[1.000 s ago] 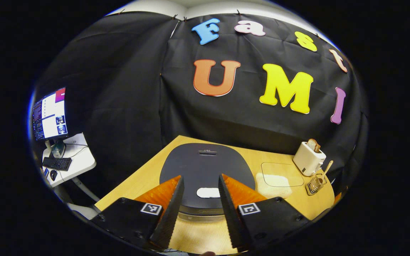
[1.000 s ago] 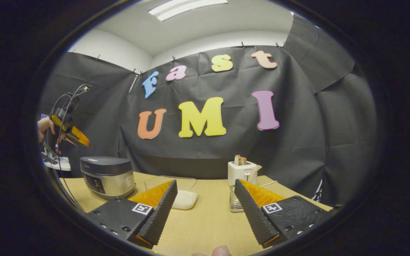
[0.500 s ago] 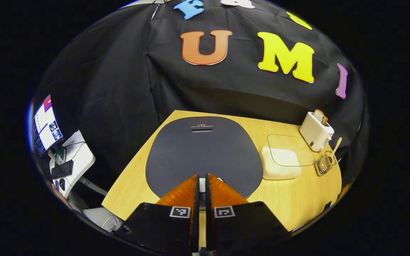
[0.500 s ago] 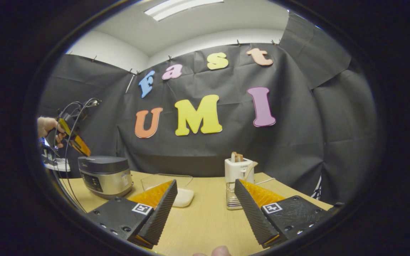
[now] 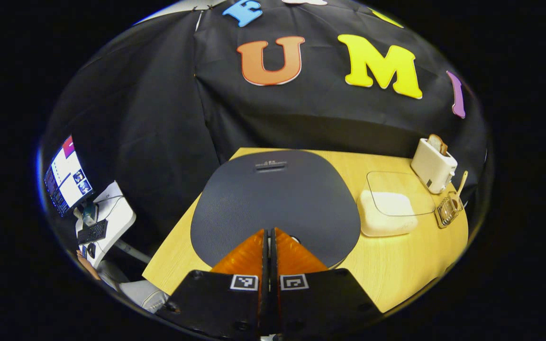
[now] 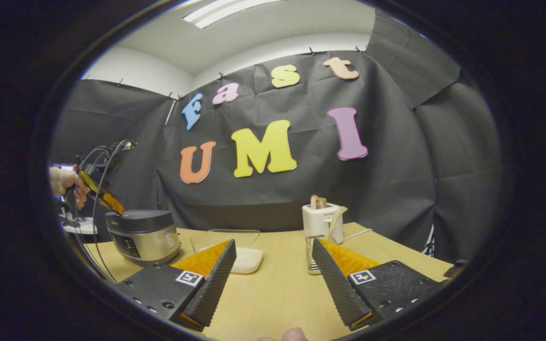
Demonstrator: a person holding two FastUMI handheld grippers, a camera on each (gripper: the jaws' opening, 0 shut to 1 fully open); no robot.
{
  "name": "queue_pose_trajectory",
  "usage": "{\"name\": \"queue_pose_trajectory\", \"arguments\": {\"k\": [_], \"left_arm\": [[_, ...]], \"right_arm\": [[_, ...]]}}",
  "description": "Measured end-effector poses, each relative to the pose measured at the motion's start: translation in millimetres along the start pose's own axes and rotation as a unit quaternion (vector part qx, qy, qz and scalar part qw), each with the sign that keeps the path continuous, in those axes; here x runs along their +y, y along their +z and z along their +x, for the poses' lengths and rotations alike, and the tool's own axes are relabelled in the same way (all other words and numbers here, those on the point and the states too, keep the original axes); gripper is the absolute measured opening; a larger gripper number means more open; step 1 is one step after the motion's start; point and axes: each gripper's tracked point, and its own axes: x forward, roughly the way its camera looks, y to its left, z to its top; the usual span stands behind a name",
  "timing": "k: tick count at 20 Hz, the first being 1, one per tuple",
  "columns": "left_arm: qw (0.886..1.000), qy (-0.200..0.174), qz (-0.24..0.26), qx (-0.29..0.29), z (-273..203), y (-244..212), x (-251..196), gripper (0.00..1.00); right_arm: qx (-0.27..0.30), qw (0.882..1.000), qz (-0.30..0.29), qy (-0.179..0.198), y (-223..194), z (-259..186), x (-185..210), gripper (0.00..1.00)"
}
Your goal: Close the left gripper, press the button to open the rice cooker; take a wooden spoon from the chopstick holder with the right hand, scoop a spoonful of rice and pour it into the rice cooker, then put the wooden spoon back into the chopstick holder.
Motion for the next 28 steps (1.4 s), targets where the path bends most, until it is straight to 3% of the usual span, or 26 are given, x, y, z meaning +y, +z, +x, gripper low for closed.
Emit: {"name": "queue_pose_trajectory", "arguments": {"k": [7, 8, 9, 11, 12, 13, 15, 16, 18, 21, 24, 28], "left_arm": [[0.999, -0.017, -0.034, -0.013, -8.5, 15.4, -4.4, 0.03], [0.999, -0.017, -0.04, -0.016, -10.7, 19.1, -3.4, 0.03], [0.998, -0.022, -0.039, -0.04, -16.7, 31.7, -4.7, 0.04], [0.995, -0.042, -0.016, -0.092, -38.7, 61.6, -11.2, 0.17], [0.992, -0.025, -0.002, -0.126, -45.8, 78.1, -4.4, 0.49], [0.988, -0.008, 0.002, -0.156, -56.5, 92.1, 3.6, 0.66], [0.982, -0.031, -0.014, -0.183, -80.6, 103.8, -4.9, 0.94], [0.98, -0.047, -0.031, -0.19, -88.1, 102.4, -12.2, 1.0], [0.975, -0.06, -0.034, -0.213, -97.7, 102.3, -15.1, 1.0], [0.97, -0.038, -0.014, -0.24, -101.1, 83.0, -9.3, 1.0], [0.965, -0.03, 0.017, -0.259, -93.5, 49.6, -27.9, 1.0], [0.961, -0.048, 0.009, -0.272, -87.7, 12.0, -57.3, 1.0]], "right_arm": [[-0.009, 1.0, -0.011, -0.014, 9.7, -1.7, -11.3, 0.96], [-0.011, 1.0, -0.014, -0.018, 12.0, -1.7, -14.0, 0.92], [-0.012, 1.0, -0.018, -0.021, 13.2, -2.3, -15.2, 0.96], [-0.014, 0.999, -0.024, -0.025, 17.2, -2.9, -17.7, 0.92], [-0.017, 0.999, -0.026, -0.027, 21.1, -3.0, -18.1, 0.92], [-0.02, 0.999, -0.028, -0.029, 23.2, -2.8, -18.7, 0.92], [-0.023, 0.999, -0.032, -0.03, 27.6, -2.3, -18.5, 0.96], [-0.025, 0.999, -0.034, -0.029, 30.4, -1.4, -18.5, 0.96], [-0.026, 0.999, -0.032, -0.022, 33.2, 2.3, -20.1, 0.96], [-0.019, 0.999, -0.023, -0.024, 35.5, 9.3, -30.5, 0.96], [-0.015, 0.999, -0.026, -0.034, 43.6, 20.5, -44.3, 0.95], [0.013, 0.999, -0.029, -0.036, 42.4, 45.4, -58.3, 0.96]]}}
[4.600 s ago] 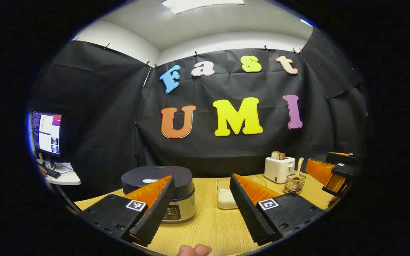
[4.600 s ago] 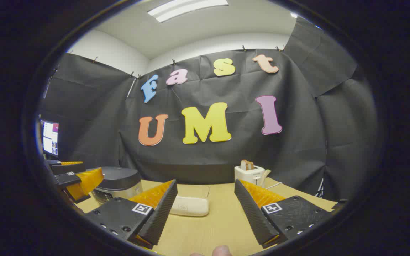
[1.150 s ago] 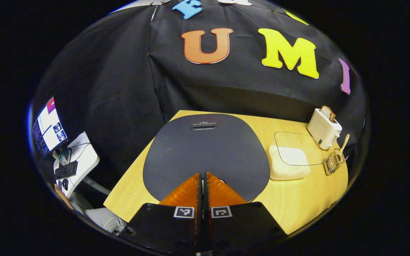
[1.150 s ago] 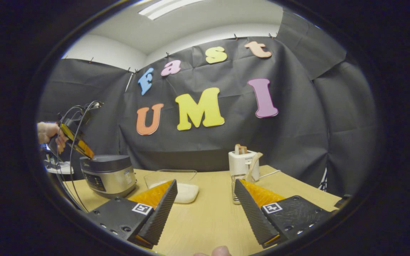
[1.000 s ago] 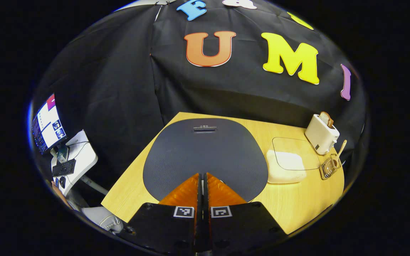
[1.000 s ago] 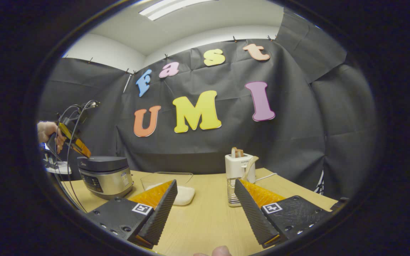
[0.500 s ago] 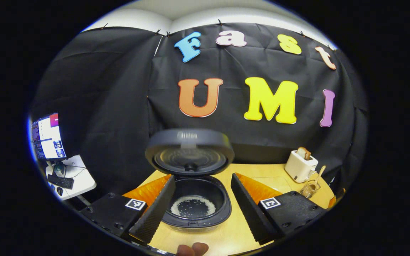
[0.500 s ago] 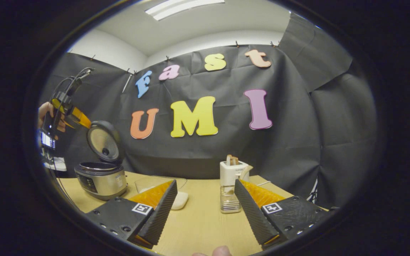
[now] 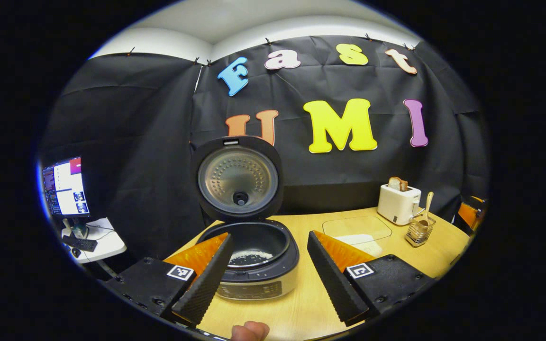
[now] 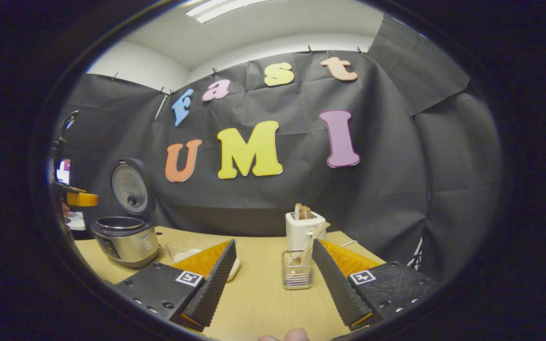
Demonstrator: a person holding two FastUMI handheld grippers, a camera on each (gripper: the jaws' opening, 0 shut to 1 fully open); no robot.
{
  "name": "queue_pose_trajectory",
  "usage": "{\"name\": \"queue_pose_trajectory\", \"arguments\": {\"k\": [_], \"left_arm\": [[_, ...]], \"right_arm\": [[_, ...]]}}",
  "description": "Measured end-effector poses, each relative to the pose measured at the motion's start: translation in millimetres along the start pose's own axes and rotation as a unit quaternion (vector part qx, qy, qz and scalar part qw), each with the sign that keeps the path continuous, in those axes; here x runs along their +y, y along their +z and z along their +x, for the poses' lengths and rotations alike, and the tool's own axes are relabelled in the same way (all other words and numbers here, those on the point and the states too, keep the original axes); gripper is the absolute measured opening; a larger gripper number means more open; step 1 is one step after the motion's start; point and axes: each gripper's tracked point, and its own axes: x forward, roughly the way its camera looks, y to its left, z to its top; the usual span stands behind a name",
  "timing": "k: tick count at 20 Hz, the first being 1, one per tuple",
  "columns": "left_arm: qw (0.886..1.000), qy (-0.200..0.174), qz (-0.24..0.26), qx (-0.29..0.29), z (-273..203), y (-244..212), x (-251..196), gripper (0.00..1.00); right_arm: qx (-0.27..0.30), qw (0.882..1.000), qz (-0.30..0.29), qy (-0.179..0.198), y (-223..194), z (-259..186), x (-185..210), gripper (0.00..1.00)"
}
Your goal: Close the left gripper, press the button to open the rice cooker; take a wooden spoon from the chopstick holder with the right hand, scoop a spoonful of rice and pour it into the rice cooker, then put the wooden spoon back into the chopstick holder.
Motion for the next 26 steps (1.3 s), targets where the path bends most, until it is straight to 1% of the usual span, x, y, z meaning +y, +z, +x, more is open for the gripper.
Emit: {"name": "queue_pose_trajectory", "arguments": {"k": [2, 5, 6, 7, 8, 9, 10, 12, 13, 15, 16, 17, 18, 19, 20, 22, 25, 26], "left_arm": [[1.0, 0.0, -0.003, -0.012, -4.5, -6.2, -8.6, 1.0], [0.999, -0.006, 0.003, -0.031, -11.6, -7.0, -19.5, 1.0], [0.999, -0.006, 0.005, -0.035, -12.0, -8.7, -21.8, 1.0], [0.999, -0.004, 0.008, -0.04, -13.1, -9.1, -22.2, 1.0], [0.999, 0.0, 0.013, -0.045, -15.2, -9.6, -21.2, 1.0], [0.999, 0.004, 0.016, -0.047, -16.2, -10.0, -20.2, 0.95], [0.999, 0.006, 0.017, -0.047, -17.7, -11.6, -20.3, 1.0], [0.999, 0.007, 0.012, -0.041, -19.4, -15.3, -20.6, 1.0], [0.999, 0.011, 0.011, -0.041, -20.4, -15.4, -19.0, 1.0], [0.998, 0.029, 0.022, -0.048, -23.3, -11.7, -9.1, 1.0], [0.997, 0.046, 0.031, -0.049, -24.9, -12.0, -1.4, 0.95], [0.996, 0.056, 0.033, -0.055, -27.2, -11.4, 2.8, 1.0], [0.996, 0.059, 0.029, -0.06, -27.2, -10.7, -0.3, 1.0], [0.996, 0.063, 0.025, -0.067, -28.5, -10.7, -0.7, 1.0], [0.995, 0.065, 0.025, -0.073, -29.4, -9.2, 0.3, 1.0], [0.994, 0.066, 0.02, -0.081, -31.1, -9.1, 0.8, 1.0], [0.994, 0.07, 0.015, -0.078, -31.5, -9.8, 2.1, 1.0], [0.994, 0.071, 0.017, -0.076, -31.1, -10.5, 2.2, 1.0]], "right_arm": [[0.016, 1.0, -0.001, -0.007, -1.3, 20.3, -14.9, 0.96], [0.047, 0.999, 0.015, -0.011, -3.3, 55.2, -35.0, 0.96], [0.047, 0.999, 0.019, -0.011, -2.0, 68.0, -42.6, 0.92], [0.049, 0.998, 0.022, -0.012, -1.0, 81.4, -49.3, 0.96], [0.054, 0.998, 0.026, -0.012, -1.8, 95.2, -55.9, 0.92], [0.063, 0.998, 0.029, -0.014, -7.1, 107.7, -61.1, 0.92], [0.07, 0.997, 0.03, -0.009, -10.7, 120.7, -64.4, 0.96], [0.075, 0.997, 0.013, -0.013, -16.6, 145.0, -73.7, 0.96], [0.079, 0.997, 0.015, -0.009, -20.0, 154.4, -76.2, 0.96], [0.102, 0.994, 0.034, 0.001, -36.8, 171.2, -75.8, 0.96], [0.116, 0.992, 0.043, 0.001, -44.6, 179.8, -78.2, 0.95], [0.127, 0.99, 0.054, 0.0, -52.4, 186.4, -79.6, 0.92], [0.136, 0.989, 0.065, -0.003, -59.0, 193.4, -82.8, 0.96], [0.144, 0.987, 0.075, -0.008, -64.3, 198.9, -86.3, 0.92], [0.149, 0.985, 0.087, -0.01, -69.0, 203.6, -90.4, 0.96], [0.156, 0.982, 0.107, -0.013, -75.1, 211.0, -96.2, 0.96], [0.169, 0.975, 0.144, -0.009, -82.5, 226.7, -97.3, 0.95], [0.171, 0.973, 0.157, -0.007, -85.5, 231.7, -97.4, 0.9]]}}
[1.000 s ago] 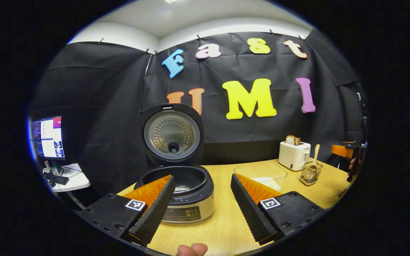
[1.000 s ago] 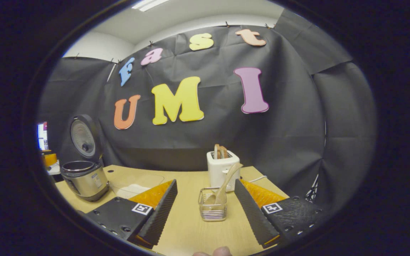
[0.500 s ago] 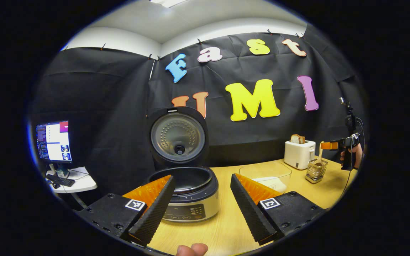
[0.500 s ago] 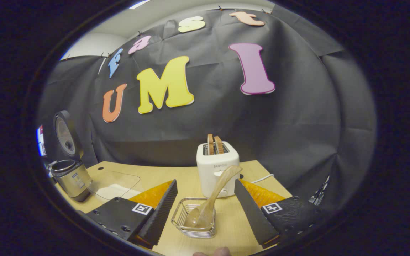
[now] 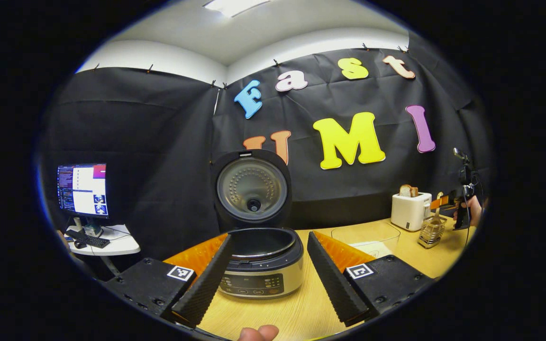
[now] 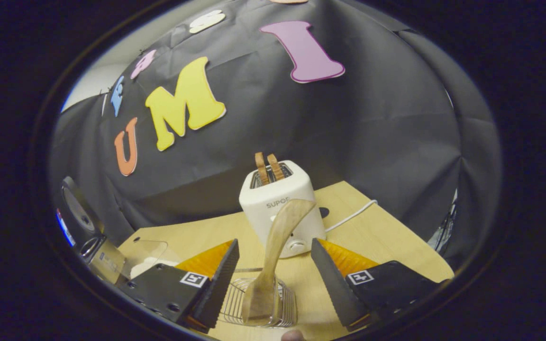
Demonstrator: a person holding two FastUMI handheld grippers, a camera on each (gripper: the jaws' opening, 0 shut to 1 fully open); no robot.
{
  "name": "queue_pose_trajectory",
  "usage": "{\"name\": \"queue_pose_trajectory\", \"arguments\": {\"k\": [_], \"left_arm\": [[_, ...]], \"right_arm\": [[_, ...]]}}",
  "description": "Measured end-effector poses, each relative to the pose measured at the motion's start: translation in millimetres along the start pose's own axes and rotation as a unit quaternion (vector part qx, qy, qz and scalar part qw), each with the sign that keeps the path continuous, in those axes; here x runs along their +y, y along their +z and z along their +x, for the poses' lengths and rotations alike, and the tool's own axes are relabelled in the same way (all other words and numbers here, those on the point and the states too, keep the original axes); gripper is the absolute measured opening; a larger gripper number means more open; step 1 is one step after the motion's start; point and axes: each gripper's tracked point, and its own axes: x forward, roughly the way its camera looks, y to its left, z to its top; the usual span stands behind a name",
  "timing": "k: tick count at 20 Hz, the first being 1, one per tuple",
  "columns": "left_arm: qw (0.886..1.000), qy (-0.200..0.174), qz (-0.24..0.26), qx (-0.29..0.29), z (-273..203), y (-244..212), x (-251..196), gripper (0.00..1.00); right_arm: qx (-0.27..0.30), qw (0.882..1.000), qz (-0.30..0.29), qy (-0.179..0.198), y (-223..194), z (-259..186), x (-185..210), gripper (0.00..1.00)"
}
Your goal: Close the left gripper, press the button to open the rice cooker; take a wooden spoon from the chopstick holder with the right hand, scoop a spoonful of rice and pour it into the rice cooker, then put the wooden spoon back into the chopstick holder.
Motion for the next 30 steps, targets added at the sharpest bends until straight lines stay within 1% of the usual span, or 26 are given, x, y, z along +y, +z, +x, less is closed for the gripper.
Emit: {"name": "queue_pose_trajectory", "arguments": {"k": [2, 3, 4, 6, 7, 8, 9, 10, 11, 12, 15, 19, 22, 23, 24, 26, 30], "left_arm": [[1.0, -0.001, 0.006, 0.002, 1.6, -0.8, -2.4, 1.0], [1.0, -0.005, 0.009, 0.004, 2.1, -1.4, -5.8, 1.0], [1.0, -0.01, 0.013, 0.008, 3.2, -4.2, -8.3, 1.0], [1.0, -0.018, 0.015, 0.014, 3.2, -6.5, -14.4, 1.0], [1.0, -0.019, 0.016, 0.016, 2.9, -7.9, -16.2, 1.0], [0.999, -0.022, 0.016, 0.018, 2.9, -9.4, -17.3, 1.0], [0.999, -0.025, 0.015, 0.018, 2.5, -9.7, -19.3, 1.0], [0.999, -0.028, 0.013, 0.017, 3.7, -9.4, -21.1, 1.0], [0.999, -0.031, 0.011, 0.02, 3.6, -11.3, -21.9, 1.0], [0.999, -0.033, 0.008, 0.023, 4.0, -13.6, -22.5, 1.0], [0.999, -0.039, 0.001, 0.028, 4.0, -16.0, -24.5, 1.0], [0.998, -0.046, -0.007, 0.035, 3.9, -25.7, -24.7, 1.0], [0.999, -0.043, -0.01, 0.029, 2.8, -29.6, -16.4, 1.0], [0.999, -0.035, -0.011, 0.026, 3.2, -30.5, -9.8, 1.0], [0.999, -0.028, -0.013, 0.025, 4.9, -32.3, -3.5, 1.0], [0.999, -0.027, -0.023, 0.025, 6.5, -37.0, 0.2, 1.0], [0.999, -0.027, -0.035, 0.03, 8.9, -42.5, 12.6, 1.0]], "right_arm": [[0.01, 1.0, 0.014, 0.01, -2.6, 4.3, 1.3, 0.71], [0.016, 1.0, 0.014, 0.01, -6.2, 8.1, 0.1, 0.75], [0.02, 1.0, 0.013, 0.008, -7.5, 9.9, -1.2, 0.54], [0.023, 1.0, 0.015, 0.011, -7.2, 10.3, 2.8, 0.28], [0.024, 0.999, 0.017, 0.011, -7.2, 10.8, 5.1, 0.26], [0.029, 0.999, 0.014, 0.007, -7.9, 11.5, 4.8, 0.13], [0.028, 0.999, 0.018, 0.012, -6.7, 8.8, 6.3, 0.13], [0.028, 0.999, 0.02, 0.015, -4.0, 2.4, 11.9, 0.04], [0.026, 1.0, 0.01, 0.009, -6.0, -0.4, 11.1, 0.04], [0.022, 1.0, 0.003, 0.009, -2.0, -2.3, 12.3, 0.0], [-0.005, 1.0, -0.002, 0.009, 15.4, -18.0, 22.2, 0.0], [-0.045, 0.998, -0.04, -0.016, 40.3, -37.0, 33.6, 0.0], [-0.07, 0.996, -0.056, -0.029, 56.7, -51.7, 49.9, 0.01], [-0.079, 0.994, -0.064, -0.032, 60.6, -58.8, 55.6, 0.0], [-0.089, 0.993, -0.073, -0.033, 66.0, -65.9, 64.7, 0.0], [-0.104, 0.99, -0.089, -0.026, 74.2, -75.7, 94.1, 0.0], [-0.119, 0.986, -0.112, 0.018, 77.4, -81.4, 179.6, 0.0]]}}
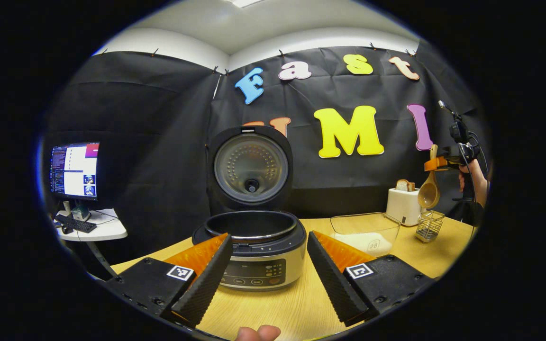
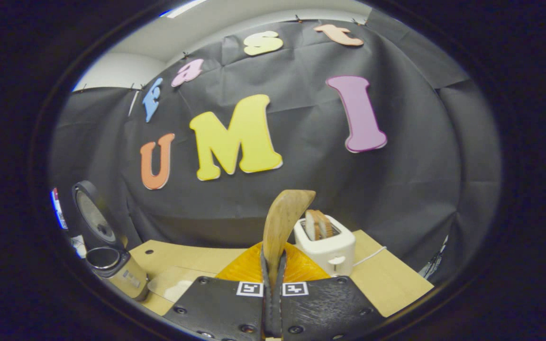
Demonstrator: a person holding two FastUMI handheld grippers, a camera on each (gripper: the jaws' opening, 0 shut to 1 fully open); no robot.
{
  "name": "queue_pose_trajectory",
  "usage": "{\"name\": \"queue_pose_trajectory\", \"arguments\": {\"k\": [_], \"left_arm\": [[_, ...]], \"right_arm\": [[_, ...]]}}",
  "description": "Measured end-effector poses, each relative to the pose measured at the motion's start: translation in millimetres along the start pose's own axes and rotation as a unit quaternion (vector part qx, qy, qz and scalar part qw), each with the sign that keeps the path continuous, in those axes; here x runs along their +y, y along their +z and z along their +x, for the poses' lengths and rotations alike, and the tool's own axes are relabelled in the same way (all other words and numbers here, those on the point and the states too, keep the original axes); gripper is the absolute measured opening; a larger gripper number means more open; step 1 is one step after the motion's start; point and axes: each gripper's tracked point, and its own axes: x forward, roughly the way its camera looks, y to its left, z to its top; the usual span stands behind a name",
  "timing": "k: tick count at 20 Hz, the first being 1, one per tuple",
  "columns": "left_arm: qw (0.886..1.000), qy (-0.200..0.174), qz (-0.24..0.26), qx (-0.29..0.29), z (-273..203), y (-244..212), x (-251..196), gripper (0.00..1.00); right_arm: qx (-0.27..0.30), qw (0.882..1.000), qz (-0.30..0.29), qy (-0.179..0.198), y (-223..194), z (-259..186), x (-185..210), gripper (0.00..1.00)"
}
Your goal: Close the left gripper, press the button to open the rice cooker; take a wooden spoon from the chopstick holder with the right hand, scoop a spoonful of rice and pour it into the rice cooker, then put the wooden spoon back into the chopstick holder.
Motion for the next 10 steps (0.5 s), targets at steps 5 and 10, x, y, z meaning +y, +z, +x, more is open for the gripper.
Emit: {"name": "queue_pose_trajectory", "arguments": {"k": [5, 10], "left_arm": [[1.0, 0.006, -0.016, -0.025, -0.4, 13.1, 17.6, 1.0], [0.998, -0.015, -0.054, -0.011, -1.9, 14.7, 11.2, 1.0]], "right_arm": [[0.023, 0.998, -0.02, 0.05, -27.2, 34.8, 98.6, 0.0], [0.058, 0.994, -0.089, 0.039, -88.0, 70.3, 133.9, 0.0]]}}
